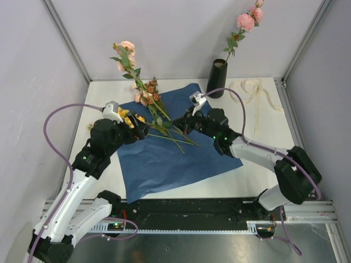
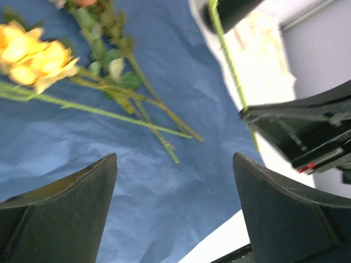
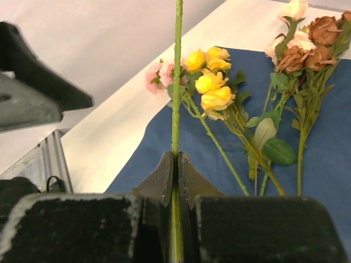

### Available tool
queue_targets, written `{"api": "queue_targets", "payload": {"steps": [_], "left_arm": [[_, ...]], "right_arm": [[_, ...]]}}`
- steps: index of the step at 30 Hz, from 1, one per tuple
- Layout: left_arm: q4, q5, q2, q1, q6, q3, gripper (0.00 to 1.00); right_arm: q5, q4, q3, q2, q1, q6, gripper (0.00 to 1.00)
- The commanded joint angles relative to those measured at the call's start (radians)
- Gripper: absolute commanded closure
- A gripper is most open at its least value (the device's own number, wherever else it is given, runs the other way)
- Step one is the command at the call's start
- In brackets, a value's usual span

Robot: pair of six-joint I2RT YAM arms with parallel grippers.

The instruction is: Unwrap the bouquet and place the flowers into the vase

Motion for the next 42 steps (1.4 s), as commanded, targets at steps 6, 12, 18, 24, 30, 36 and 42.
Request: {"api": "queue_targets", "payload": {"steps": [6, 12, 18, 24, 30, 36, 42], "left_arm": [[0.573, 0.225, 0.008, -0.005, -0.141, -0.097, 0.21], [0.712, 0.302, 0.086, -0.005, -0.203, -0.108, 0.26], [0.812, 0.385, 0.12, -0.013, -0.239, -0.13, 0.39], [0.827, 0.436, 0.125, -0.016, -0.23, -0.146, 0.95], [0.687, 0.512, 0.097, -0.015, -0.098, -0.112, 1.0], [0.439, 0.525, 0.066, -0.021, 0.053, -0.079, 1.0], [0.391, 0.581, 0.049, -0.035, 0.103, -0.07, 1.0]], "right_arm": [[0.163, 0.206, -0.184, -0.265, 0.119, 0.068, 1.0], [0.248, 0.239, -0.257, -0.356, 0.21, 0.05, 1.0], [0.287, 0.258, -0.267, -0.354, 0.276, 0.02, 1.0], [0.292, 0.271, -0.267, -0.327, 0.306, 0.038, 0.99], [0.345, 0.208, -0.262, -0.403, 0.277, 0.055, 0.51], [0.309, 0.07, -0.105, -0.391, 0.223, 0.053, 0.32], [0.259, -0.004, 0.055, -0.292, 0.195, 0.087, 0.24]]}}
